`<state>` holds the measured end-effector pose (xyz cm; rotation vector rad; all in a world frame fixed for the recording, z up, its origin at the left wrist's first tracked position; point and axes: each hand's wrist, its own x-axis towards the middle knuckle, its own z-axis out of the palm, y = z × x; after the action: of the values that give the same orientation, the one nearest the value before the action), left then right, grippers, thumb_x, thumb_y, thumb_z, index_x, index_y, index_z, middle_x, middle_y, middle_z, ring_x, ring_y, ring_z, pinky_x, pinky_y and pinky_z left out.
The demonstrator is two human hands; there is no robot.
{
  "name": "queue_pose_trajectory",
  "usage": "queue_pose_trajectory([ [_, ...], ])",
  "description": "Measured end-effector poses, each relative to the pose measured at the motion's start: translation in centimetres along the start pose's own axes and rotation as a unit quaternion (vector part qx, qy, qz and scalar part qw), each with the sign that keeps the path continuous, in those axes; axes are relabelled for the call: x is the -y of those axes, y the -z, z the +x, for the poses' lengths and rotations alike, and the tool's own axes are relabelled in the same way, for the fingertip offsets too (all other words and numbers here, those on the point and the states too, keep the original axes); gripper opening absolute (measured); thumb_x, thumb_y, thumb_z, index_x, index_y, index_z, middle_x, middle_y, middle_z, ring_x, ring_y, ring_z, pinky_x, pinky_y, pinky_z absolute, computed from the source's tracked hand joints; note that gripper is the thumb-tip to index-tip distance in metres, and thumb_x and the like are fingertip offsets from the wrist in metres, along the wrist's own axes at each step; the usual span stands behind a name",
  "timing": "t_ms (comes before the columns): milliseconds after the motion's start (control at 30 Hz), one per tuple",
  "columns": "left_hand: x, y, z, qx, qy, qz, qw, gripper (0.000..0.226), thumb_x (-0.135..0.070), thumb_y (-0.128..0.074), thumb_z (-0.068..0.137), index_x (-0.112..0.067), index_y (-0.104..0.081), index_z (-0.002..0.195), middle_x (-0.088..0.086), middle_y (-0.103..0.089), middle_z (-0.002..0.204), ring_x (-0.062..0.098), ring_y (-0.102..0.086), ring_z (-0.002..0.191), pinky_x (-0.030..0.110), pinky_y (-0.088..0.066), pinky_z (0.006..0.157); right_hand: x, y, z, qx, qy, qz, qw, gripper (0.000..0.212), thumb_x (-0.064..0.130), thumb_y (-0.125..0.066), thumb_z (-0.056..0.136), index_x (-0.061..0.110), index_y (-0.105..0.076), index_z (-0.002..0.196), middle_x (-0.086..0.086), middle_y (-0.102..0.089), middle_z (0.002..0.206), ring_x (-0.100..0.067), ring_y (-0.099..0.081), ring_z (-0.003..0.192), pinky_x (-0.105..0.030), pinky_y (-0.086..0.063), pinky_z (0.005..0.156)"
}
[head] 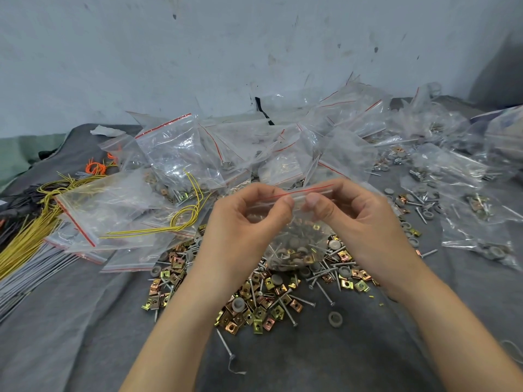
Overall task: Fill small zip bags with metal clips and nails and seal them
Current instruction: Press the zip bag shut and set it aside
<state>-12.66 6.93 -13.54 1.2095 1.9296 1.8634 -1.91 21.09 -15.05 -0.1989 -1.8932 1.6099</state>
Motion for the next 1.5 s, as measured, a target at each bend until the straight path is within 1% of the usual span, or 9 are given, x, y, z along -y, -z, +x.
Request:
queue_pose_trajectory([
  [133, -0.2, 0.5, 0.0, 0.008, 0.007, 0.065, 0.998, 0.009, -0.026, -0.071, 0.089, -0.029, -0.07, 0.08, -0.019, -0.068, 0.067, -0.002, -0.059, 0.055, 0.009, -0.042, 0.054, -0.2, 0.1, 0.1, -0.01, -0.006, -0.014, 1.0, 0.018, 0.034, -0.071, 0.085, 0.02, -0.075, 0.096, -0.009, -0.075, 0.094, -0.026, -0.071, 0.088, -0.025, -0.059, 0.079],
  [200, -0.4, 0.9, 0.1, 0.007, -0.02, 0.151, 0.988, 0.006, -0.034, -0.071, 0.086, -0.033, -0.069, 0.081, -0.018, -0.069, 0.074, 0.004, -0.064, 0.063, 0.016, -0.046, 0.061, -0.2, 0.1, 0.1, -0.008, -0.007, -0.017, 1.0, 0.018, 0.035, -0.071, 0.084, 0.022, -0.075, 0.095, -0.008, -0.075, 0.094, -0.021, -0.07, 0.085, -0.024, -0.058, 0.077],
  [300, -1.3, 1.1, 0.3, 0.012, -0.072, 0.228, 0.971, 0.004, -0.039, -0.068, 0.086, -0.036, -0.069, 0.085, -0.019, -0.067, 0.083, 0.0, -0.064, 0.081, 0.012, -0.043, 0.071, -0.1, 0.1, 0.0, -0.007, -0.003, -0.022, 1.0, 0.017, 0.036, -0.072, 0.084, 0.024, -0.076, 0.095, -0.007, -0.075, 0.093, -0.021, -0.07, 0.084, -0.022, -0.058, 0.075],
  [433, -1.9, 0.6, 0.3, 0.026, -0.087, 0.248, 0.965, 0.004, -0.033, -0.069, 0.088, -0.03, -0.072, 0.089, -0.018, -0.067, 0.084, -0.003, -0.063, 0.084, 0.006, -0.041, 0.071, -0.1, -0.1, -0.1, -0.007, 0.0, -0.018, 1.0, 0.018, 0.036, -0.07, 0.084, 0.023, -0.076, 0.095, -0.006, -0.076, 0.093, -0.023, -0.071, 0.087, -0.034, -0.057, 0.084],
  [533, -2.0, 0.6, 0.4, 0.027, -0.087, 0.258, 0.962, 0.003, -0.031, -0.068, 0.089, -0.03, -0.071, 0.089, -0.019, -0.067, 0.085, -0.006, -0.062, 0.084, 0.004, -0.04, 0.072, 0.0, -0.1, -0.1, -0.007, -0.002, -0.023, 1.0, 0.019, 0.036, -0.071, 0.083, 0.023, -0.076, 0.094, -0.007, -0.076, 0.093, -0.014, -0.068, 0.082, -0.034, -0.057, 0.081],
  [733, -1.8, 0.7, 0.3, 0.027, -0.088, 0.259, 0.961, 0.003, -0.031, -0.066, 0.091, -0.031, -0.068, 0.089, -0.021, -0.066, 0.082, -0.01, -0.061, 0.082, 0.001, -0.038, 0.07, 0.0, 0.0, -0.1, 0.002, 0.003, -0.035, 0.999, 0.017, 0.036, -0.072, 0.083, 0.024, -0.077, 0.095, -0.005, -0.076, 0.093, -0.017, -0.07, 0.082, -0.025, -0.057, 0.077],
  [1000, -1.6, 0.7, 0.2, 0.031, -0.087, 0.231, 0.969, 0.002, -0.032, -0.068, 0.089, -0.031, -0.069, 0.088, -0.022, -0.068, 0.079, -0.009, -0.064, 0.081, 0.003, -0.041, 0.071, -0.2, 0.6, -0.1, -0.013, 0.01, -0.035, 0.999, 0.018, 0.039, -0.072, 0.082, 0.024, -0.076, 0.093, -0.011, -0.073, 0.089, -0.014, -0.062, 0.077, -0.034, -0.053, 0.074],
  [1233, -1.7, 0.3, 0.3, 0.036, -0.11, 0.249, 0.961, 0.003, -0.03, -0.068, 0.09, -0.028, -0.069, 0.089, -0.018, -0.068, 0.082, -0.004, -0.064, 0.083, 0.008, -0.044, 0.072, -0.3, 0.4, -0.1, 0.009, 0.031, -0.031, 0.999, 0.009, 0.036, -0.071, 0.085, 0.032, -0.076, 0.091, 0.006, -0.076, 0.088, -0.003, -0.067, 0.079, -0.014, -0.052, 0.072],
  [1500, -1.6, 0.3, 0.3, 0.035, -0.119, 0.249, 0.96, 0.006, -0.024, -0.07, 0.089, -0.027, -0.068, 0.084, -0.018, -0.067, 0.078, -0.004, -0.063, 0.08, 0.005, -0.04, 0.069, -0.3, 0.4, -0.2, 0.011, 0.031, -0.052, 0.998, 0.012, 0.04, -0.07, 0.085, 0.031, -0.075, 0.092, 0.006, -0.076, 0.087, -0.005, -0.07, 0.079, -0.015, -0.052, 0.071],
])
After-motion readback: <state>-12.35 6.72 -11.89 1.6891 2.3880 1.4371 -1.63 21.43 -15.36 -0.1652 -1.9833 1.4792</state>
